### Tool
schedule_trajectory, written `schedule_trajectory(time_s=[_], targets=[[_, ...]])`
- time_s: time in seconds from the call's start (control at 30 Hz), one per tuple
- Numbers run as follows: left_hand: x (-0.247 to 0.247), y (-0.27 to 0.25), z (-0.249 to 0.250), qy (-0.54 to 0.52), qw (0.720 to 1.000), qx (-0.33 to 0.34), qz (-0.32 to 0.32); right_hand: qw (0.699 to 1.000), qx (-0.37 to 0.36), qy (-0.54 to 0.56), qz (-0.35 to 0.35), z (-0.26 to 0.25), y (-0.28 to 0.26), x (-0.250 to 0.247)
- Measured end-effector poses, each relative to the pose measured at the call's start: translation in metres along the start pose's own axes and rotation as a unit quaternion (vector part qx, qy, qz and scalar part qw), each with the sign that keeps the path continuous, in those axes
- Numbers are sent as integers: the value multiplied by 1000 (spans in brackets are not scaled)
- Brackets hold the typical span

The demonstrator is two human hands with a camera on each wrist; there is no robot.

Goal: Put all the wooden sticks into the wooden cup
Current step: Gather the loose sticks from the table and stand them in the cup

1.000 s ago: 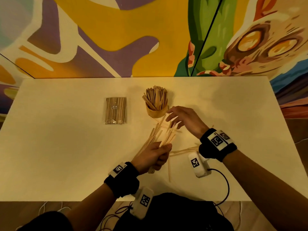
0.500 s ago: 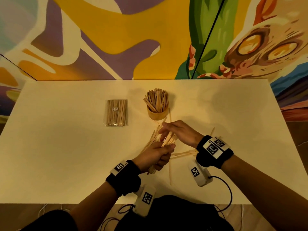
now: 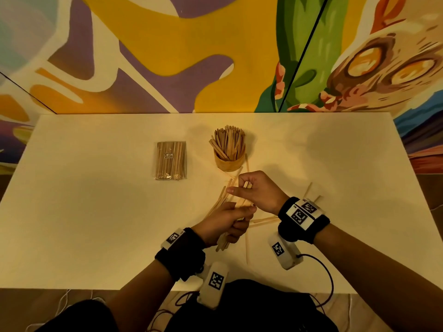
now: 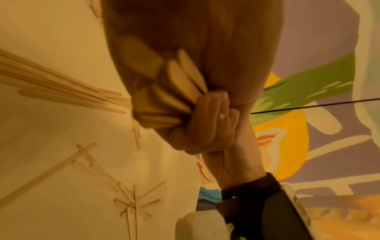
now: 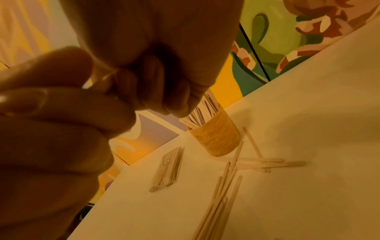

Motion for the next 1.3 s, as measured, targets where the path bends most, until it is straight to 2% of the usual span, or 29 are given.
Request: schedule_trajectory(time_s=[0.23,0.37,0.53,0.63,0.7,0.77,0.83,0.93,1.03,1.1,1.3], targets=[[-10,-4,-3,-64,997,34,-3,998,18,40,47,13,3,-18],[-16,-4,-20,-140,990,19,-2,997,5,15,70,11,8,-32],[-34,0,-33,-247,963,30,105,996,-32,-32,79,-2,11,-28],[-45,0,-35,-288,941,48,174,996,-26,-45,66,-2,10,-16],[-50,0,-36,-301,931,57,200,997,-11,-43,69,-1,8,-14],[-51,-1,-35,-282,934,69,210,996,-3,-41,73,-1,7,-14],[-48,-2,-31,-235,947,87,200,995,9,-48,82,2,7,-17],[-35,-4,-21,-158,972,110,137,995,31,-35,90,12,9,-27],[-22,-6,-15,-49,991,97,79,996,45,-34,62,17,10,-29],[-16,-6,-15,14,994,92,51,997,46,-42,41,16,11,-28],[-11,-6,-13,26,996,89,10,998,49,-6,43,10,15,-28]])
Point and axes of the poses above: each hand's wrist, its own y-axis towards the middle knuckle, its own x-axis out of the palm, z = x × y, the point moved 9 cm from there along y, towards the middle knuckle, and after that the axes turned 4 degrees about -x, right-handed, at the moved point
